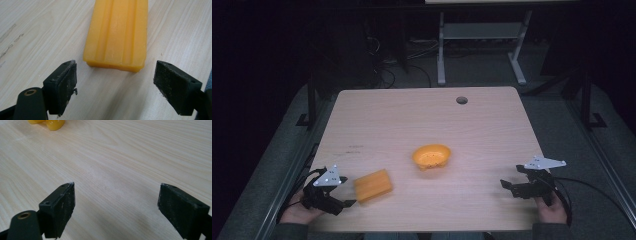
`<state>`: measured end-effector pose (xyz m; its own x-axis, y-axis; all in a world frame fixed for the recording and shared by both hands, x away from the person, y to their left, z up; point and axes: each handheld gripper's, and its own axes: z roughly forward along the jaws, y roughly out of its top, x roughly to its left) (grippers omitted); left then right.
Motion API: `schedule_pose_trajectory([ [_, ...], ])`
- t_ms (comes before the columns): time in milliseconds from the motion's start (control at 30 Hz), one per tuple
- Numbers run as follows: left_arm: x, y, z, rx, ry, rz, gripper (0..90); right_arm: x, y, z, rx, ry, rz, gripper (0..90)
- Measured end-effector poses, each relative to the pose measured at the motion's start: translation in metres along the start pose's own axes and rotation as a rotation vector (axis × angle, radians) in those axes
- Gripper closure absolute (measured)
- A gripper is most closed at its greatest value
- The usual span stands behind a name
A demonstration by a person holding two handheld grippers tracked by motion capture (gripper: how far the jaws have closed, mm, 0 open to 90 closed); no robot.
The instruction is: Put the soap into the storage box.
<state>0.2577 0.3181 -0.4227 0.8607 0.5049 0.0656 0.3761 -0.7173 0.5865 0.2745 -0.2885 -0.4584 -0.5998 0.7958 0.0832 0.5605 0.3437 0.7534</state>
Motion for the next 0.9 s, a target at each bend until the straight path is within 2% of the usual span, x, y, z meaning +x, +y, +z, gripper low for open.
schedule_pose_trajectory([
  [900,0.001,0.019,0.012,0.013,-0.015,0.042,18.0,0.001,0.001,0.001,0.004,0.007,-0.005,14.0],
])
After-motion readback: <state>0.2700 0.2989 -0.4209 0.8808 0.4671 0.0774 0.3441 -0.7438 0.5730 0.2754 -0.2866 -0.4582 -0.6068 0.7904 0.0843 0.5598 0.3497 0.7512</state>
